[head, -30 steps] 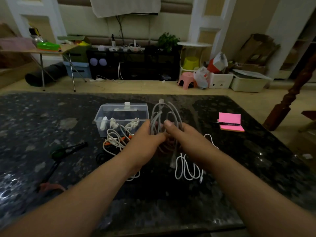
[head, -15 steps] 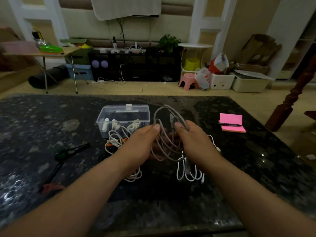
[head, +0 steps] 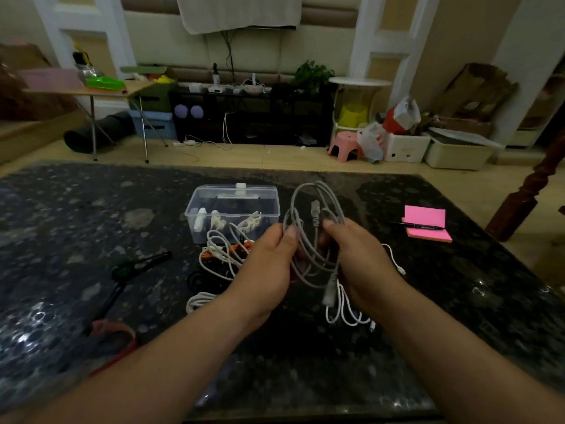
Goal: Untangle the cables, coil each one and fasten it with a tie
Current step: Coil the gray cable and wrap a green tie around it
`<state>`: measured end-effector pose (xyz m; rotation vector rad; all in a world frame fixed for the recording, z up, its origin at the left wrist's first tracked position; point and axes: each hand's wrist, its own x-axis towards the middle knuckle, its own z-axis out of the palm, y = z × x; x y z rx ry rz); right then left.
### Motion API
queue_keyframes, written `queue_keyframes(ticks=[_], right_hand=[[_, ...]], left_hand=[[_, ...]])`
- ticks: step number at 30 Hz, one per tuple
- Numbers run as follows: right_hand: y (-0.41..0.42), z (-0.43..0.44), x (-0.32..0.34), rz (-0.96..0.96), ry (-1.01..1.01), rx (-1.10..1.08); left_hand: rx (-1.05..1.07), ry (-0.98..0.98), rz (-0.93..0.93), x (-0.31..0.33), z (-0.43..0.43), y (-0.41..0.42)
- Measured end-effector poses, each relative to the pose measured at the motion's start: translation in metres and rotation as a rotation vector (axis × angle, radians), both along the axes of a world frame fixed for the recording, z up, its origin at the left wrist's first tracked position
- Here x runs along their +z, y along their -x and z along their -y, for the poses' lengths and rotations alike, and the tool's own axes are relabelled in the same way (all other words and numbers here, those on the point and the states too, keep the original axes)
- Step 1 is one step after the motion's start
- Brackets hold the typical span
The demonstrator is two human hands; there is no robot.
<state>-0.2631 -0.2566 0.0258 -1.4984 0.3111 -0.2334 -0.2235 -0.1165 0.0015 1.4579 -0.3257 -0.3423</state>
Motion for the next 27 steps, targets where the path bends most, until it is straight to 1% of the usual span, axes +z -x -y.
queue_keyframes(ticks=[3,5,7,8,10,12,14,15,16,17,18,20,21,22,23,26,27], right_hand=[[0.001,-0.012,-0.004,0.014,-0.007,0.054],[0.001,-0.019,-0.007,0.033,0.063,0.109],[-0.002,-0.021,-0.018,0.062,0.226,0.089],[-0.002,-0.02,-0.023,0.082,0.36,0.059],[-0.003,-0.019,-0.032,0.117,0.632,0.044],[-0.003,-0.022,-0.038,0.147,0.741,0.08],[0.005,-0.025,-0.039,0.205,0.928,0.128],[0.007,-0.026,-0.039,0.245,1.024,0.175],[0.013,-0.028,-0.032,0.234,1.062,0.259],[0.012,-0.026,-0.031,0.202,1.021,0.351],[0.009,-0.024,-0.029,0.147,0.93,0.426],[0.005,-0.018,-0.019,0.027,0.564,0.449],[0.0,-0.01,-0.019,-0.002,0.414,0.382],[-0.003,-0.005,-0.016,-0.021,0.324,0.322],[-0.004,-0.003,-0.013,-0.005,0.262,0.315],[-0.003,-0.004,-0.012,0.064,0.069,0.419],[-0.004,-0.011,-0.012,0.072,0.029,0.415]], left_hand=[[0.063,0.128,-0.058,0.003,0.004,-0.001],[0.002,0.197,-0.103,0.008,0.003,-0.001],[-0.121,0.247,-0.133,0.009,0.003,0.003],[-0.162,0.248,-0.142,0.009,0.004,0.005],[-0.151,0.195,-0.135,0.005,0.006,0.008],[-0.13,0.146,-0.148,0.003,0.005,0.012],[-0.146,0.145,-0.203,0.008,-0.004,0.015],[-0.134,0.14,-0.232,0.009,-0.01,0.014],[-0.117,0.135,-0.258,0.01,-0.016,0.011],[-0.098,0.125,-0.27,0.01,-0.022,0.007],[-0.084,0.104,-0.262,0.011,-0.027,0.004],[-0.068,0.0,-0.166,0.012,-0.033,-0.003],[-0.069,-0.074,-0.089,0.012,-0.035,-0.005],[-0.078,-0.142,-0.013,0.012,-0.035,-0.005],[-0.096,-0.18,0.047,0.012,-0.034,-0.003],[-0.217,-0.238,0.093,0.009,-0.029,0.004],[-0.255,-0.278,0.109,0.007,-0.026,0.007]])
